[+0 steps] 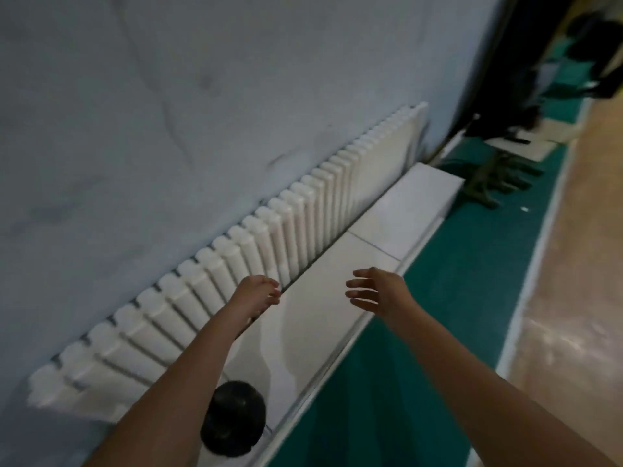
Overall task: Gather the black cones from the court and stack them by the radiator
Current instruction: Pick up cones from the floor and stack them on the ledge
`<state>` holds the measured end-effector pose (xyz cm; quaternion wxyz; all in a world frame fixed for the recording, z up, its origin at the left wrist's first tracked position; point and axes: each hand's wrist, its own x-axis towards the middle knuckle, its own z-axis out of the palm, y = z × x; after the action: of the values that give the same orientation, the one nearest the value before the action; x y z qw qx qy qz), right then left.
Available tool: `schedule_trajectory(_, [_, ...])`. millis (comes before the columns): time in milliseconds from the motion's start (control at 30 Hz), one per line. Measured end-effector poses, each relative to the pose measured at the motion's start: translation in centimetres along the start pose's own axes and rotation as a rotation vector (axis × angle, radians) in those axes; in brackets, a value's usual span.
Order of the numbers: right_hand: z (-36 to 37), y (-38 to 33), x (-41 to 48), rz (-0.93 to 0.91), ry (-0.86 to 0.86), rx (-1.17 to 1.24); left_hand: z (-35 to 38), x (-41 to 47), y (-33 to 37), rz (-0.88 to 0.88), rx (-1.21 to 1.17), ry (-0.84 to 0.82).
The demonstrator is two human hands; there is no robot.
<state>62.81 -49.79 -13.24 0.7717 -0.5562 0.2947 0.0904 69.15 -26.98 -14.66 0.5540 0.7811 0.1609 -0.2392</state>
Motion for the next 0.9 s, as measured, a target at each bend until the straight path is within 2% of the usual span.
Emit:
schedule_trajectory(233, [-19.7,-1.1,-6.5,-0.114,0.307,0.202,19.7,-3.3,6.0,0.188,0.376,-0.32])
schedule_trajectory(433, [-39.9,0.9,-18.0,-0.204,0.595,0.335,41.6,-13.8,8.6,0.329,0.541,-0.617])
schedule_trajectory(567, [-50.2,2.2,-24.7,-0.256,0.745,0.431,53.4,-21.1,9.8,0.413,0.591,-0.837])
schedule_trajectory(767, [-60.8,4.8,-33.0,-0.253,0.971,0.56,67.6,-28.7,10.3,0.476,0.686,-1.032])
schedule_trajectory(900, [-65.8,6.0,-36.0,-0.214,1.113,0.589,75.7,-30.8,9.5,0.495,0.764,-1.124])
